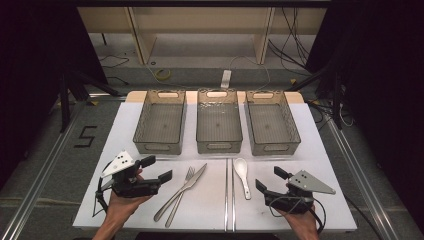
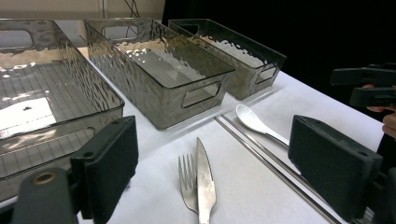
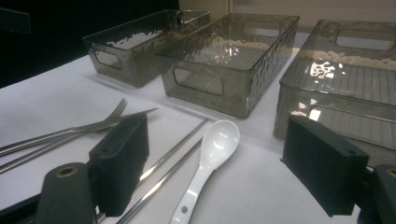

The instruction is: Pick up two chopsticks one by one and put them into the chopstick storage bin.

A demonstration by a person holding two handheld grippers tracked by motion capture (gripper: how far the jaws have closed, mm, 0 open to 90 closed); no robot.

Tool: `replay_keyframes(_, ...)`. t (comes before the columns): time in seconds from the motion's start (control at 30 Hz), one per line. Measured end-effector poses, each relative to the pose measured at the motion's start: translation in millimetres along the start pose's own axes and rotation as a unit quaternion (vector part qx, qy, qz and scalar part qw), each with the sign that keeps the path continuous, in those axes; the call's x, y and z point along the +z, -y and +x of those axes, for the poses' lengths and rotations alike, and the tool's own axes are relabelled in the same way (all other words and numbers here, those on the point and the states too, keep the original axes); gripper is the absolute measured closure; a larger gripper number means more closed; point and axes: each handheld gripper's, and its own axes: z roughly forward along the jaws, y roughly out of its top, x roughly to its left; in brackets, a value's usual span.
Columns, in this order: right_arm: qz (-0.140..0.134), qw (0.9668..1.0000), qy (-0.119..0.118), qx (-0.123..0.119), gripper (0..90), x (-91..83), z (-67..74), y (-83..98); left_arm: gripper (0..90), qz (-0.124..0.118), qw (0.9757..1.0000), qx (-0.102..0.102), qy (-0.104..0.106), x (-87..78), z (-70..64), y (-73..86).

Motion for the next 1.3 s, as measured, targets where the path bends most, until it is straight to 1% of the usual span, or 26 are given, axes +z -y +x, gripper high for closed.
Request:
replay_keyframes(0.07,0.005,1.0000,-0.003,0.003,23.7,0.8,-0.2,0.2,15.3,0.000,1.0000,0.000,-0.001,-0.3,0.2,-0.3)
replay_keyframes(0.27,0.023,0.9997,-0.006,-0.005,24.6,3.7,1.9,-0.7,15.3,0.000,1.0000,-0.002,-0.003,-0.3,1.1,-0.4)
replay_keyframes(0.33,0.027,0.9995,-0.002,-0.015,25.4,3.2,3.6,-2.7,15.3,0.000,1.0000,-0.002,-0.003,-0.1,1.3,-0.3)
replay_keyframes(0.4,0.038,0.9991,0.001,-0.020,25.4,3.5,5.0,-5.9,15.3,0.003,1.0000,-0.003,-0.005,0.2,1.7,0.0)
replay_keyframes(0.5,0.074,0.9969,0.005,-0.025,25.9,6.6,7.3,-13.6,15.3,-0.001,1.0000,-0.006,-0.006,0.1,2.1,-0.2)
replay_keyframes(0.57,0.106,0.9940,0.004,-0.023,26.0,11.3,10.3,-20.1,15.3,-0.001,1.0000,-0.006,-0.007,0.2,2.3,-0.3)
replay_keyframes(0.6,0.120,0.9923,0.004,-0.028,26.8,14.2,12.4,-22.8,15.3,0.000,1.0000,-0.006,-0.007,0.1,2.2,-0.4)
replay_keyframes(0.63,0.120,0.9923,0.004,-0.028,26.8,14.2,12.4,-22.8,15.3,-0.001,1.0000,-0.006,-0.007,0.0,2.0,-0.6)
replay_keyframes(0.67,0.149,0.9879,0.008,-0.042,27.4,19.9,16.7,-26.7,15.3,-0.001,1.0000,-0.004,-0.006,0.1,1.3,-0.8)
replay_keyframes(0.7,0.165,0.9851,0.009,-0.047,27.7,23.0,18.9,-28.4,15.3,-0.001,1.0000,-0.004,-0.006,0.1,1.3,-0.8)
replay_keyframes(0.73,0.180,0.9819,0.015,-0.057,29.0,26.3,21.4,-29.7,15.3,0.000,1.0000,-0.004,-0.005,0.3,1.0,-0.7)
replay_keyframes(0.77,0.194,0.9778,0.025,-0.074,30.1,29.4,24.2,-30.9,15.3,0.001,1.0000,-0.002,-0.004,0.5,1.1,-0.6)
replay_keyframes(0.8,0.211,0.9731,0.029,-0.087,30.2,33.0,26.1,-32.5,15.3,0.003,1.0000,-0.002,-0.004,0.8,1.0,-0.6)
replay_keyframes(0.83,0.229,0.9691,0.025,-0.089,30.1,37.0,26.9,-34.2,15.3,0.003,1.0000,-0.001,-0.004,0.9,1.0,-0.6)
replay_keyframes(0.87,0.240,0.9665,0.023,-0.087,30.5,40.1,27.7,-36.1,15.3,0.003,1.0000,-0.001,-0.004,0.9,1.0,-0.6)
replay_keyframes(0.93,0.250,0.9639,0.024,-0.088,32.1,46.1,29.1,-39.0,15.3,0.003,1.0000,-0.002,-0.005,0.9,1.0,-0.7)
replay_keyframes(0.97,0.261,0.9616,0.019,-0.084,32.1,49.2,30.6,-40.1,15.3,0.004,1.0000,-0.002,-0.006,0.9,1.0,-0.7)
replay_keyframes(1.03,0.276,0.9568,0.014,-0.090,34.1,55.7,34.6,-39.9,15.3,0.004,1.0000,-0.002,-0.007,1.1,1.0,-0.8)
replay_keyframes(1.07,0.286,0.9537,0.010,-0.094,34.9,58.9,36.5,-39.1,15.3,0.004,1.0000,-0.002,-0.007,1.1,1.0,-0.8)
replay_keyframes(1.13,0.309,0.9463,-0.002,-0.095,35.0,65.1,39.9,-36.9,15.3,0.005,1.0000,0.000,-0.007,1.3,0.8,-0.9)
replay_keyframes(1.23,0.335,0.9374,-0.013,-0.093,36.3,73.1,45.2,-34.4,15.3,0.005,1.0000,-0.001,-0.008,1.1,1.0,-1.0)
replay_keyframes(1.27,0.335,0.9374,-0.013,-0.093,36.3,73.1,45.2,-34.4,15.3,0.004,1.0000,-0.001,-0.008,1.2,1.1,-1.1)
replay_keyframes(1.3,0.352,0.9305,-0.021,-0.098,37.7,78.0,49.5,-33.2,15.3,0.004,1.0000,-0.001,-0.008,1.2,1.2,-1.2)
